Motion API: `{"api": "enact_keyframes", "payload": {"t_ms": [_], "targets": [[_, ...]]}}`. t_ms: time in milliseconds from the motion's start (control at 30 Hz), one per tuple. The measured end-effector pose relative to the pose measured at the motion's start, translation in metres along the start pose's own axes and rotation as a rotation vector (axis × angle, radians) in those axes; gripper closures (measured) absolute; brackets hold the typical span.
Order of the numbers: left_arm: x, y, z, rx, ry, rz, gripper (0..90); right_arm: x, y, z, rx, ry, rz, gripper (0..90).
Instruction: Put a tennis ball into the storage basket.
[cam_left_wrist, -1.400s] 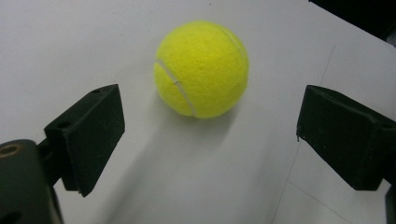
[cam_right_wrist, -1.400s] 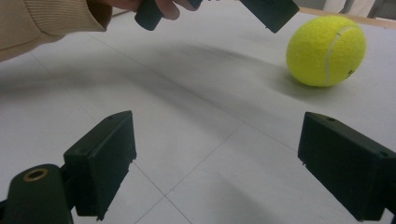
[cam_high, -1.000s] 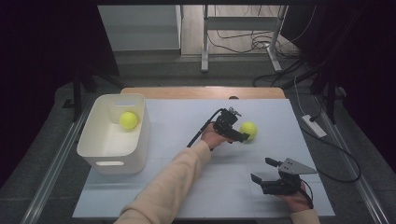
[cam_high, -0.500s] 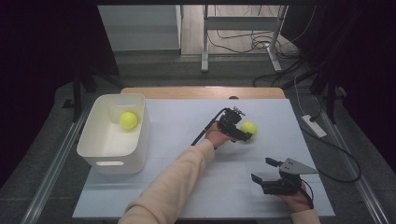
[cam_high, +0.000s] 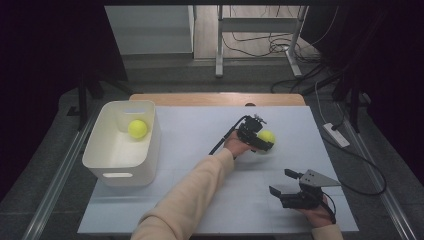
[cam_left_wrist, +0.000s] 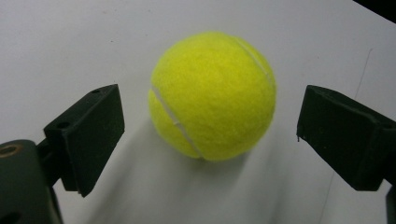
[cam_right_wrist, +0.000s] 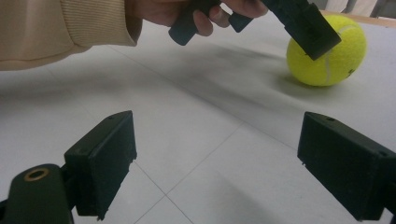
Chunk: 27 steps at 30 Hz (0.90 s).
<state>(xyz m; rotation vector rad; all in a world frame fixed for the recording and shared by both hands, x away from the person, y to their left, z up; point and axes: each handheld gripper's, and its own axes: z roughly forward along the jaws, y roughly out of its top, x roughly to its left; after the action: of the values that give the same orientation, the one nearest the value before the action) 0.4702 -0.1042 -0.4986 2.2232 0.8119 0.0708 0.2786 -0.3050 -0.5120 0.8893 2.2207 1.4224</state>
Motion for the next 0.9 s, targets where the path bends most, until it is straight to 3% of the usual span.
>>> {"api": "enact_keyframes", "payload": {"t_ms": [200,267,333,500,600,733,900], "targets": [[-0.002,0.004,0.01,0.006,0.001,-0.004,9.5,-0.001,-0.001,-0.001,0.002,-0.002,0.004,11.6],[-0.002,0.004,0.012,0.019,0.009,0.0,14.8,-0.002,-0.001,-0.002,0.0,-0.005,0.003,11.6],[-0.001,0.003,0.013,0.02,0.004,-0.002,25.6,-0.002,-0.002,-0.002,-0.001,-0.006,0.008,11.6],[0.001,0.004,0.012,0.024,-0.005,-0.008,26.8,-0.002,-0.002,-0.003,-0.001,-0.008,0.008,11.6],[0.0,0.004,0.01,0.029,0.013,0.001,27.1,-0.002,-0.002,-0.003,-0.001,-0.008,0.006,11.6],[0.003,0.004,0.005,0.014,-0.013,-0.02,27.3,-0.002,-0.002,-0.003,-0.001,-0.009,0.007,11.6],[-0.001,0.005,-0.004,-0.005,-0.036,-0.006,27.3,-0.002,-0.002,-0.003,-0.001,-0.009,0.006,11.6]]}}
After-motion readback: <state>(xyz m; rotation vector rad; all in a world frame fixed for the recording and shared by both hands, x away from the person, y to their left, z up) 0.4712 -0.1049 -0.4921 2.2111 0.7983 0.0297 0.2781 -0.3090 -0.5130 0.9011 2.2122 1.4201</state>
